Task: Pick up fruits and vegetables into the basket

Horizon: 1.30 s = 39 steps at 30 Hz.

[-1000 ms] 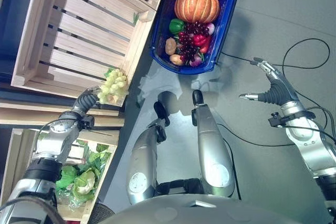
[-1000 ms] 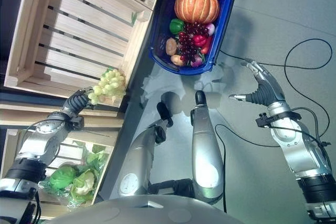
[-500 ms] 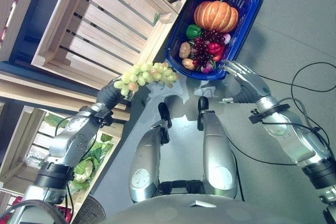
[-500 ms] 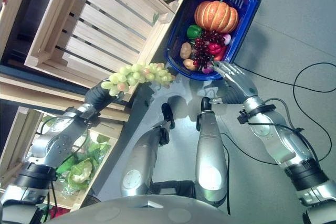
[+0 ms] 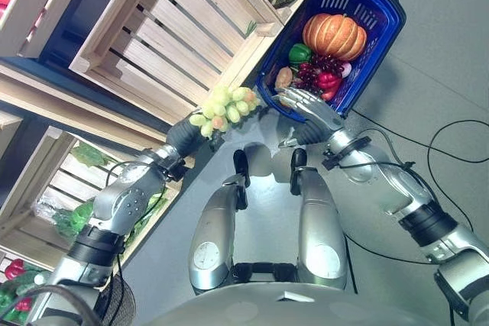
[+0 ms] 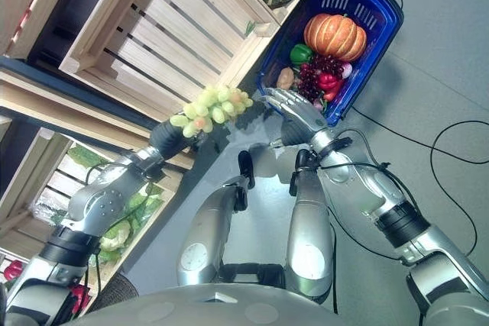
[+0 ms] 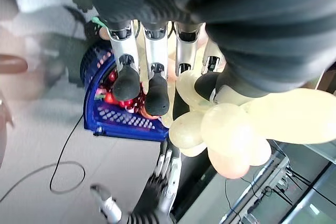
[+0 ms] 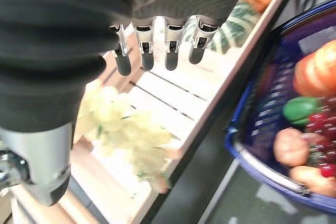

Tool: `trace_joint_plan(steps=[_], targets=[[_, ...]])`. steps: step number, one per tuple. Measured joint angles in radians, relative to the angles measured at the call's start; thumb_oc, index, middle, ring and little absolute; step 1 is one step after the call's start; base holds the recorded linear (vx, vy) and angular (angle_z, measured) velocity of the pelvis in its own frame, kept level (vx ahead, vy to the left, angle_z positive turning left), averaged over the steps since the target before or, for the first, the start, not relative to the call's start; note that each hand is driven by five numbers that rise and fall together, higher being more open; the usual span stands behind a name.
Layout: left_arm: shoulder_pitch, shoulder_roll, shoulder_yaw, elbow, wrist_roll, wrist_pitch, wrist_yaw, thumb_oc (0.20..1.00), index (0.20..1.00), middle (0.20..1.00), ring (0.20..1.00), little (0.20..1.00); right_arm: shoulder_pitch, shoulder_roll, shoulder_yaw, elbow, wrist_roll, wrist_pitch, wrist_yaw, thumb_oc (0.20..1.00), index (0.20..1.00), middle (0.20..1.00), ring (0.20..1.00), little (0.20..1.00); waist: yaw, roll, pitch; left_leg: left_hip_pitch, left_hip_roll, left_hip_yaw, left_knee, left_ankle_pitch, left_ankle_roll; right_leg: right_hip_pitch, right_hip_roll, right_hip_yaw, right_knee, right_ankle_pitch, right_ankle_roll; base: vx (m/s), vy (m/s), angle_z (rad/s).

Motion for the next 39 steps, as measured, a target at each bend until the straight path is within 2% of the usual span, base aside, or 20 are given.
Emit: trace_joint_plan(steps=[4, 9, 15, 19, 21, 24, 26, 29, 30, 31, 39], targets=[[-0.008, -0.002, -0.038, 0.0, 0.0, 0.034, -0.026, 0.2, 0.2, 0.2, 0.2, 0.2, -0.016, 0.019, 0.017, 0.004, 0.008, 0.035, -0.011, 1.0, 1.0, 1.0, 1.0, 1.0, 0.011, 0.0, 0.0, 0.019, -0.006, -0.008, -0.011, 0.004, 0.004, 0.019, -0.006, -0.005, 0.0, -0.008, 0.004, 0.0, -0.029, 0.08], [-0.017, -0.027, -0.09, 0.005, 0.0, 0.047, -0.041, 0.2, 0.2, 0.2, 0.2, 0.2, -0.034, 0.07, 0.039, 0.058, 0.076, 0.086, -0.053, 1.0, 1.0, 1.0, 1.0, 1.0, 0.016, 0.0, 0.0, 0.025, -0.009, -0.013, -0.011, 0.005, 0.005, 0.029, -0.01, -0.01, -0.002, -0.008, 0.005, 0.0, -0.004, 0.04], [-0.027, -0.07, -0.126, 0.015, -0.04, 0.055, -0.052, 0.2, 0.2, 0.2, 0.2, 0.2, -0.032, 0.137, 0.07, 0.077, 0.118, 0.092, -0.116, 1.0, 1.0, 1.0, 1.0, 1.0, 0.014, 0.0, 0.0, 0.045, -0.008, -0.014, -0.014, 0.005, 0.005, 0.051, -0.009, -0.012, -0.008, -0.009, 0.005, 0.0, 0.0, 0.0], [-0.028, -0.087, -0.145, 0.026, -0.068, 0.054, -0.055, 0.2, 0.2, 0.2, 0.2, 0.2, -0.032, 0.152, 0.079, 0.085, 0.157, 0.092, -0.149, 1.0, 1.0, 1.0, 1.0, 1.0, 0.014, 0.0, 0.0, 0.053, -0.009, -0.015, -0.026, 0.005, 0.008, 0.058, -0.01, -0.014, -0.009, -0.009, 0.005, 0.0, -0.002, 0.01], [-0.028, -0.09, -0.158, 0.039, -0.08, 0.032, -0.065, 0.2, 0.2, 0.2, 0.2, 0.2, -0.032, 0.161, 0.09, 0.093, 0.22, 0.092, -0.127, 1.0, 1.0, 1.0, 1.0, 1.0, 0.014, 0.0, 0.0, 0.053, -0.009, -0.015, -0.027, 0.006, 0.008, 0.058, -0.011, -0.016, -0.01, -0.01, 0.003, 0.0, 0.0, 0.0], [-0.028, -0.095, -0.174, 0.055, -0.081, 0.011, -0.083, 0.2, 0.2, 0.2, 0.2, 0.2, -0.033, 0.166, 0.091, 0.105, 0.308, 0.094, -0.038, 1.0, 1.0, 1.0, 1.0, 1.0, 0.013, 0.0, 0.0, 0.053, -0.008, -0.019, -0.028, 0.009, 0.006, 0.06, -0.011, -0.023, -0.012, -0.009, 0.004, -0.01, -0.029, 0.03], [-0.029, -0.096, -0.182, 0.059, -0.081, 0.001, -0.113, 0.2, 0.2, 0.2, 0.2, 0.2, -0.043, 0.175, 0.104, 0.129, 0.315, 0.12, 0.027, 1.0, 1.0, 1.0, 1.0, 1.0, 0.015, 0.0, 0.0, 0.053, -0.008, -0.025, -0.028, 0.013, 0.001, 0.066, -0.011, -0.029, -0.014, -0.009, 0.004, 0.0, -0.062, 0.09], [-0.029, -0.096, -0.198, 0.066, -0.081, -0.008, -0.137, 0.2, 0.2, 0.2, 0.2, 0.2, -0.073, 0.193, 0.149, 0.189, 0.315, 0.139, 0.049, 1.0, 1.0, 1.0, 1.0, 1.0, 0.025, 0.0, 0.0, 0.053, -0.008, -0.03, -0.027, 0.014, 0.002, 0.07, -0.013, -0.035, -0.017, -0.01, 0.004, 0.0, -0.048, 0.05], [-0.033, -0.098, -0.204, 0.079, -0.081, -0.008, -0.14, 0.2, 0.2, 0.2, 0.2, 0.2, -0.075, 0.198, 0.152, 0.205, 0.315, 0.139, 0.051, 0.909, 0.909, 0.909, 0.909, 0.909, 0.029, 0.0, 0.0, 0.054, -0.009, -0.03, -0.027, 0.014, 0.002, 0.071, -0.013, -0.038, -0.017, -0.01, 0.004, -0.01, -0.055, 0.05], [-0.037, -0.101, -0.212, 0.094, -0.081, -0.008, -0.142, 0.2, 0.2, 0.2, 0.2, 0.2, -0.076, 0.203, 0.155, 0.218, 0.315, 0.138, 0.055, 0.2, 0.2, 0.2, 0.2, 0.2, 0.032, 0.0, 0.0, 0.054, -0.009, -0.033, -0.026, 0.014, 0.002, 0.075, -0.014, -0.045, -0.018, -0.01, 0.004, -0.01, -0.06, 0.1], [-0.076, -0.111, -0.241, 0.127, -0.08, -0.011, -0.147, 0.2, 0.2, 0.2, 0.2, 0.2, -0.121, 0.221, 0.17, 0.31, 0.281, 0.105, 0.071, 0.2, 0.2, 0.2, 0.2, 0.2, 0.04, 0.0, 0.0, 0.054, -0.009, -0.03, -0.027, 0.016, 0.008, 0.085, -0.024, -0.057, -0.017, -0.013, 0.003, -0.01, -0.036, 0.08]])
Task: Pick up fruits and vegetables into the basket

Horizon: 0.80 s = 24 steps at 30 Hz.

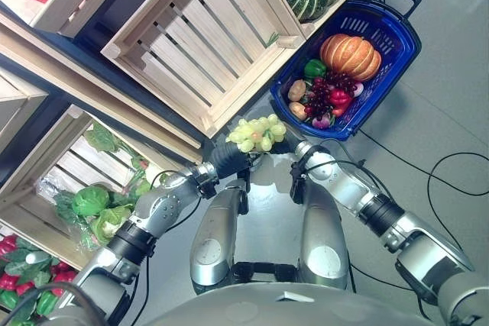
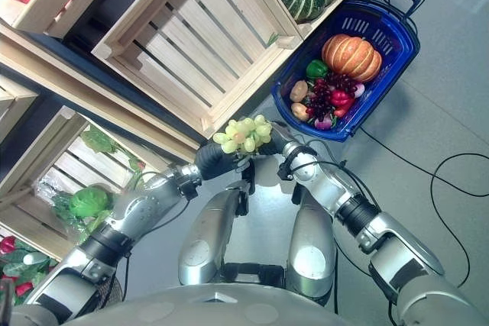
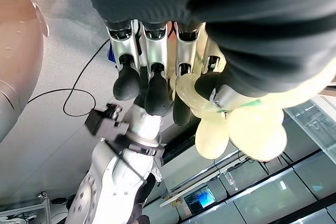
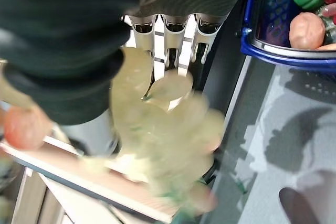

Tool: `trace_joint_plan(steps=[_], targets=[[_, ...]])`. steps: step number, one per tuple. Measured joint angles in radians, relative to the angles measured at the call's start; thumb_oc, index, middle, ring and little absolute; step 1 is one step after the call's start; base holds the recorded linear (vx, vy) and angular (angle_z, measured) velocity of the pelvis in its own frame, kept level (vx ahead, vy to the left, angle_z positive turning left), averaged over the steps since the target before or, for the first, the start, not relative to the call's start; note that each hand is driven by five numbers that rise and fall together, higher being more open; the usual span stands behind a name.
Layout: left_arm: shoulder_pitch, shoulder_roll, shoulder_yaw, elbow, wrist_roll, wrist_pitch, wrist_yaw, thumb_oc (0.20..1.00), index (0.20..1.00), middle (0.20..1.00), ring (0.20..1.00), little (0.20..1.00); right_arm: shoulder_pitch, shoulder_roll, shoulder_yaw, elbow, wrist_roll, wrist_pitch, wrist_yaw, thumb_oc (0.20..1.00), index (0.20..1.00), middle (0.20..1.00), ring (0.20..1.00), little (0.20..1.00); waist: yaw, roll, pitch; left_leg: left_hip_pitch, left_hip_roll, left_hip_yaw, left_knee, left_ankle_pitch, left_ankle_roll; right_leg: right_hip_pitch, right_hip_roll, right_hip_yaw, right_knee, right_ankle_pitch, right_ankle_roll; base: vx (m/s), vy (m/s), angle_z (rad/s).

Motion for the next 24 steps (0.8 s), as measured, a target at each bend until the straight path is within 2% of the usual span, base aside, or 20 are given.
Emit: trace_joint_plan(steps=[4, 8, 9, 10, 11, 18, 24], targets=[[-0.018, 0.0, 0.0, 0.0, 0.0, -0.001, -0.009, 0.2, 0.2, 0.2, 0.2, 0.2, 0.001, -0.004, -0.001, 0.01, -0.01, -0.021, -0.017, 0.2, 0.2, 0.2, 0.2, 0.2, 0.0, 0.0, 0.0, -0.002, 0.0, -0.001, 0.002, 0.003, 0.001, 0.0, 0.003, -0.002, -0.001, 0.002, 0.004, 0.0, -0.023, 0.0], [-0.025, -0.001, -0.004, 0.0, 0.001, 0.0, -0.02, 0.2, 0.2, 0.2, 0.2, 0.2, 0.001, -0.006, -0.005, 0.053, 0.035, -0.076, -0.066, 0.2, 0.2, 0.2, 0.2, 0.2, -0.002, 0.0, 0.0, -0.002, 0.0, 0.001, 0.002, 0.003, -0.001, 0.0, -0.001, -0.002, -0.002, 0.001, 0.005, 0.0, 0.0, 0.0], [-0.029, -0.001, -0.008, 0.0, 0.001, 0.0, -0.026, 0.319, 0.319, 0.319, 0.319, 0.319, 0.002, -0.007, -0.007, 0.053, 0.055, -0.087, -0.076, 0.2, 0.2, 0.2, 0.2, 0.2, -0.002, 0.0, 0.0, -0.002, -0.001, 0.001, 0.002, 0.003, -0.001, 0.0, -0.001, -0.002, -0.003, 0.001, 0.006, 0.0, 0.0, 0.0], [-0.033, -0.001, -0.012, 0.0, 0.001, 0.001, -0.028, 0.787, 0.787, 0.787, 0.787, 0.787, 0.004, -0.007, -0.01, 0.053, 0.079, -0.095, -0.086, 0.2, 0.2, 0.2, 0.2, 0.2, -0.002, 0.0, 0.0, -0.003, -0.001, 0.001, 0.002, 0.003, -0.001, -0.001, -0.001, -0.002, -0.003, 0.0, 0.007, 0.0, 0.0, 0.0], [-0.038, -0.002, -0.015, 0.0, 0.001, 0.001, -0.031, 1.0, 1.0, 1.0, 1.0, 1.0, 0.006, -0.006, -0.014, 0.053, 0.103, -0.104, -0.1, 0.2, 0.2, 0.2, 0.2, 0.2, -0.002, 0.0, 0.0, -0.003, -0.001, 0.001, 0.002, 0.002, 0.001, -0.001, 0.0, -0.002, -0.003, 0.0, 0.007, 0.0, 0.0, 0.0], [-0.061, -0.009, -0.065, 0.001, 0.024, 0.025, -0.052, 1.0, 1.0, 1.0, 1.0, 1.0, 0.031, -0.004, -0.132, 0.053, 0.166, -0.166, -0.247, 0.2, 0.2, 0.2, 0.2, 0.2, -0.026, 0.0, 0.0, -0.042, 0.001, 0.004, 0.017, -0.004, 0.001, -0.037, 0.006, 0.003, -0.001, 0.001, 0.008, 0.0, 0.0, 0.0], [-0.052, -0.006, -0.067, 0.011, 0.107, 0.047, -0.023, 1.0, 1.0, 1.0, 1.0, 1.0, 0.044, -0.076, -0.281, 0.045, 0.181, -0.226, -0.351, 0.2, 0.2, 0.2, 0.2, 0.2, -0.03, 0.0, 0.0, -0.07, 0.004, 0.01, 0.024, -0.011, 0.0, -0.062, 0.011, 0.004, -0.005, 0.001, 0.008, 0.0, -0.035, -0.04]])
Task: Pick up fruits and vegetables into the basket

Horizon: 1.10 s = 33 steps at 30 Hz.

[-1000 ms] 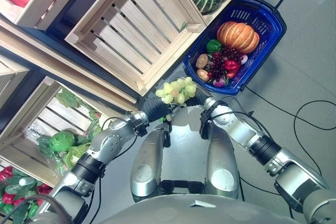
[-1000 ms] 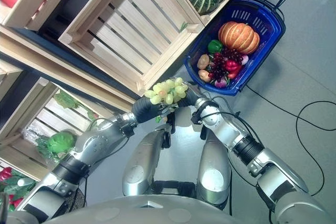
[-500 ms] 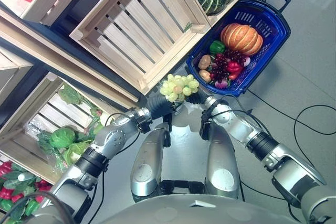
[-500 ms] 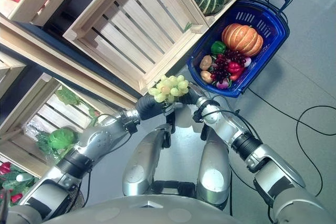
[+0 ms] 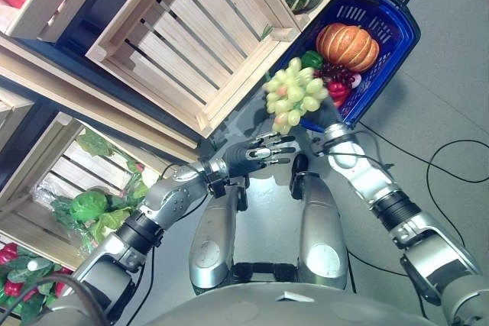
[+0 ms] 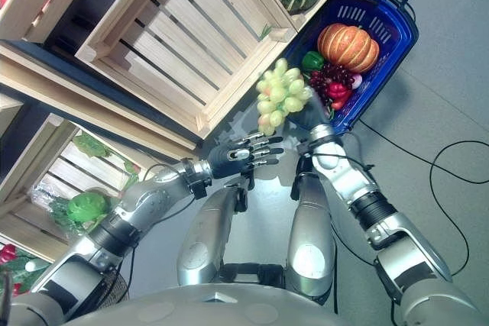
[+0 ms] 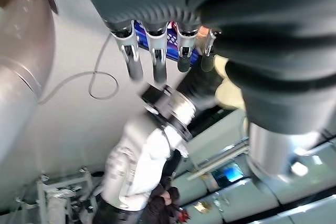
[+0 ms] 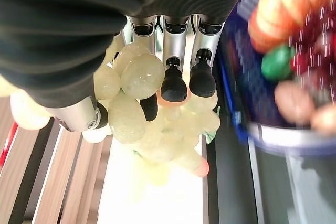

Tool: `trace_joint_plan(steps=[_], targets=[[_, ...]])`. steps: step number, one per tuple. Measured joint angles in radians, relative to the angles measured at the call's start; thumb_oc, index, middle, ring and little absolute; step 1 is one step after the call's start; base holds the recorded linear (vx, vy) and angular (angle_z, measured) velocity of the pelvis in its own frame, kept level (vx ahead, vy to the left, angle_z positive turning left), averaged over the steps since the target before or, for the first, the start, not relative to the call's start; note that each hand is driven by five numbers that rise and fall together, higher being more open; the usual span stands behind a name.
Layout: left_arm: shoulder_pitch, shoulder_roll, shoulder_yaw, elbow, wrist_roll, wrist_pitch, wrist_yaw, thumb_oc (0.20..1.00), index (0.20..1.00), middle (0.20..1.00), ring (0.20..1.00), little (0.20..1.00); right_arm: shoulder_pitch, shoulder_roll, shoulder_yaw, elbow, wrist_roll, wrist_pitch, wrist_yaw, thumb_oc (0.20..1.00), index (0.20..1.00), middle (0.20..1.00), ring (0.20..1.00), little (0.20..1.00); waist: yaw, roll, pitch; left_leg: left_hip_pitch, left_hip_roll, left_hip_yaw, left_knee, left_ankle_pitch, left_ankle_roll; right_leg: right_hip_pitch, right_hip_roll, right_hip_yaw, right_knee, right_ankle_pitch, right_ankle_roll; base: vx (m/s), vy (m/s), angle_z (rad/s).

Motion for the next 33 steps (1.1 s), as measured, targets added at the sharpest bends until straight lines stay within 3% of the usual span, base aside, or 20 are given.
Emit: trace_joint_plan(steps=[7, 13, 15, 21, 33], targets=[[0.056, 0.038, 0.01, 0.058, 0.094, 0.02, 0.082, 1.0, 1.0, 1.0, 1.0, 1.0, 0.016, -0.115, -0.157, -0.038, 0.011, -0.005, -0.014, 0.2, 0.2, 0.2, 0.2, 0.2, 0.005, 0.0, 0.0, -0.076, 0.009, 0.003, 0.044, -0.018, 0.0, -0.057, 0.004, -0.006, 0.009, 0.003, -0.005, -0.01, -0.048, 0.0], [0.107, 0.076, 0.022, 0.15, 0.228, 0.005, 0.074, 1.0, 1.0, 1.0, 1.0, 1.0, 0.003, -0.2, -0.283, -0.044, 0.165, 0.014, 0.028, 0.2, 0.2, 0.2, 0.2, 0.2, 0.032, 0.0, 0.0, -0.194, 0.008, 0.003, 0.084, -0.016, 0.002, -0.173, -0.007, -0.007, 0.056, 0.004, -0.01, -0.01, -0.057, 0.04], [0.126, 0.079, 0.018, 0.204, 0.297, -0.024, 0.075, 1.0, 1.0, 1.0, 1.0, 1.0, -0.024, -0.204, -0.291, -0.003, 0.226, 0.031, 0.046, 0.2, 0.2, 0.2, 0.2, 0.2, 0.036, 0.0, 0.0, -0.224, 0.004, 0.002, 0.1, -0.017, 0.003, -0.202, -0.016, -0.007, 0.072, -0.002, -0.014, 0.02, -0.054, 0.09], [0.139, 0.088, 0.017, 0.219, 0.461, -0.212, 0.077, 1.0, 1.0, 1.0, 1.0, 1.0, -0.152, -0.206, -0.308, 0.132, 0.409, 0.088, 0.099, 0.2, 0.2, 0.2, 0.2, 0.2, 0.068, 0.0, 0.0, -0.374, -0.003, 0.004, 0.145, -0.008, 0.013, -0.357, -0.035, -0.001, 0.131, -0.008, -0.014, -0.01, -0.055, 0.06], [0.077, 0.084, -0.023, 0.25, 0.464, -0.368, 0.102, 1.0, 1.0, 1.0, 1.0, 1.0, -0.4, -0.185, -0.285, 0.44, 0.59, 0.186, 0.181, 0.2, 0.2, 0.2, 0.2, 0.2, 0.125, 0.001, -0.001, -0.543, -0.006, 0.002, 0.187, -0.006, 0.007, -0.528, -0.052, 0.002, 0.184, -0.014, -0.033, 0.01, -0.032, 0.02]])
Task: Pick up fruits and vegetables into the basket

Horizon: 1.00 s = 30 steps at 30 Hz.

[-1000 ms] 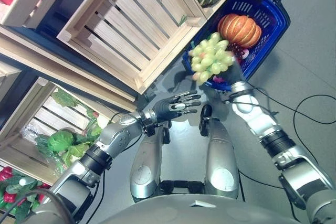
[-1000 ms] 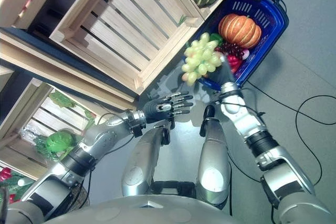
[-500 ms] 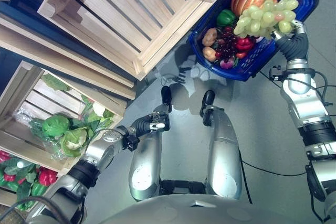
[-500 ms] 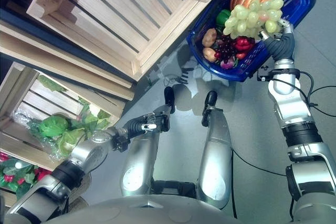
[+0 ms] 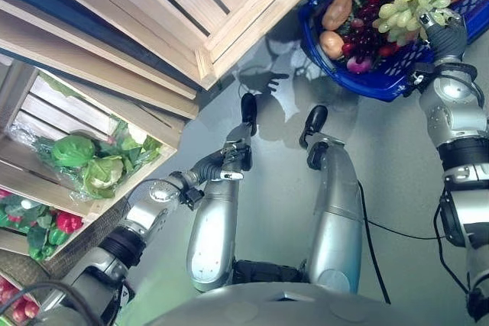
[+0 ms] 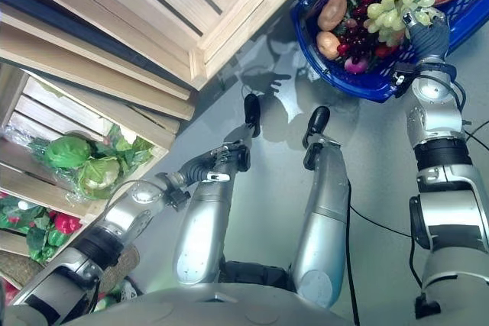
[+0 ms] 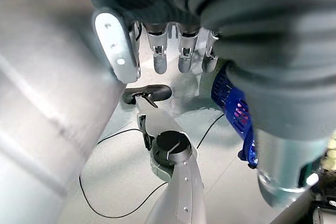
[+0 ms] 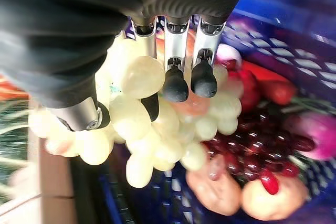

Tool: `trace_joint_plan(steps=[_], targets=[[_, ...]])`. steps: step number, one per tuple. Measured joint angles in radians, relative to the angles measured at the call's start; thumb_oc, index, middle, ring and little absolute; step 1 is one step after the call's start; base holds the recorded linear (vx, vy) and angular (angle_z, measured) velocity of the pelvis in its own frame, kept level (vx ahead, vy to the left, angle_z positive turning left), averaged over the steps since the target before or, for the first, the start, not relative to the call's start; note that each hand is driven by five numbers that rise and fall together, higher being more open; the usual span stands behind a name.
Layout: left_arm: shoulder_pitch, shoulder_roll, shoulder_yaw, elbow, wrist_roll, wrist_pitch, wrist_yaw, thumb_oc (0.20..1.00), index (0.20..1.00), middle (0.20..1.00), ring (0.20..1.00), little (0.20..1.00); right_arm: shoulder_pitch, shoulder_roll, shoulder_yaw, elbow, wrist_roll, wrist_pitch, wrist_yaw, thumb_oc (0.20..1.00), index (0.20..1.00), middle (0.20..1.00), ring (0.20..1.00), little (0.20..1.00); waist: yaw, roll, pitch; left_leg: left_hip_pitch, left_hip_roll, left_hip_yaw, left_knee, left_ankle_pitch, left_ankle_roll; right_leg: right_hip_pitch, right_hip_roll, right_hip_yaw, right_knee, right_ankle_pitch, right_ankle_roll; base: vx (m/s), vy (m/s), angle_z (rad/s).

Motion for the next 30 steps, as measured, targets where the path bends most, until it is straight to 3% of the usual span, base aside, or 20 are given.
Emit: trace_joint_plan(steps=[6, 9, 10, 11, 15, 19, 26, 30], targets=[[-0.016, -0.031, 0.0, 0.045, 0.0, -0.08, 0.042, 1.0, 1.0, 1.0, 1.0, 1.0, -0.079, 0.023, -0.009, 0.131, 0.158, 0.052, 0.041, 0.2, 0.2, 0.2, 0.2, 0.2, 0.015, 0.004, -0.003, -0.054, -0.006, -0.001, 0.02, 0.0, 0.001, -0.056, -0.014, 0.001, 0.027, -0.005, -0.006, -0.01, -0.029, 0.03], [-0.02, -0.054, 0.0, 0.065, 0.001, -0.097, 0.055, 1.0, 1.0, 1.0, 1.0, 1.0, -0.1, 0.029, -0.027, 0.19, 0.215, 0.07, 0.073, 0.2, 0.2, 0.2, 0.2, 0.2, 0.017, 0.02, -0.013, -0.074, -0.009, -0.004, 0.021, 0.002, 0.005, -0.077, -0.014, 0.002, 0.031, -0.006, -0.004, -0.01, -0.016, 0.03], [-0.02, -0.061, -0.001, 0.07, 0.001, -0.097, 0.055, 1.0, 1.0, 1.0, 1.0, 1.0, -0.098, 0.029, -0.027, 0.205, 0.229, 0.074, 0.089, 0.275, 0.275, 0.275, 0.275, 0.275, 0.016, 0.029, -0.019, -0.078, -0.01, -0.006, 0.02, 0.003, 0.006, -0.08, -0.015, 0.001, 0.03, -0.006, -0.004, -0.03, -0.022, 0.02], [-0.02, -0.068, -0.001, 0.079, 0.002, -0.097, 0.056, 1.0, 1.0, 1.0, 1.0, 1.0, -0.091, 0.029, -0.027, 0.22, 0.244, 0.08, 0.104, 1.0, 1.0, 1.0, 1.0, 1.0, 0.016, 0.037, -0.023, -0.079, -0.01, -0.008, 0.02, 0.003, 0.005, -0.08, -0.015, -0.001, 0.03, -0.006, -0.004, 0.0, 0.0, 0.0], [-0.02, -0.092, -0.001, 0.104, 0.003, -0.1, 0.066, 1.0, 1.0, 1.0, 1.0, 1.0, -0.072, 0.033, -0.029, 0.252, 0.246, 0.09, 0.118, 1.0, 1.0, 1.0, 1.0, 1.0, 0.015, 0.056, -0.036, -0.078, -0.009, -0.009, 0.019, 0.005, 0.003, -0.078, -0.013, -0.001, 0.027, -0.005, -0.006, -0.01, -0.004, 0.0], [-0.02, -0.106, -0.003, 0.129, 0.004, -0.1, 0.07, 1.0, 1.0, 1.0, 1.0, 1.0, -0.045, 0.059, -0.036, 0.258, 0.237, 0.056, 0.076, 1.0, 1.0, 1.0, 1.0, 1.0, 0.015, 0.056, -0.036, -0.045, -0.008, -0.012, 0.016, 0.003, 0.0, -0.039, -0.011, -0.007, 0.018, -0.004, -0.005, -0.04, 0.038, 0.0], [-0.016, -0.12, -0.028, 0.194, 0.039, -0.086, 0.086, 1.0, 1.0, 1.0, 1.0, 1.0, 0.105, 0.134, -0.068, 0.221, 0.16, -0.058, -0.038, 1.0, 1.0, 1.0, 1.0, 1.0, 0.004, 0.056, -0.036, 0.101, -0.006, -0.012, -0.033, 0.0, 0.005, 0.115, 0.005, -0.016, -0.043, 0.003, 0.008, -0.03, 0.093, -0.02], [0.021, -0.12, -0.031, 0.205, 0.039, -0.048, 0.072, 1.0, 1.0, 1.0, 1.0, 1.0, 0.254, 0.203, -0.084, 0.188, 0.159, -0.142, -0.08, 1.0, 1.0, 1.0, 1.0, 1.0, -0.031, 0.054, -0.035, 0.23, -0.012, -0.014, -0.102, 0.009, 0.011, 0.239, 0.003, -0.023, -0.098, 0.01, 0.022, -0.04, 0.141, 0.02]])
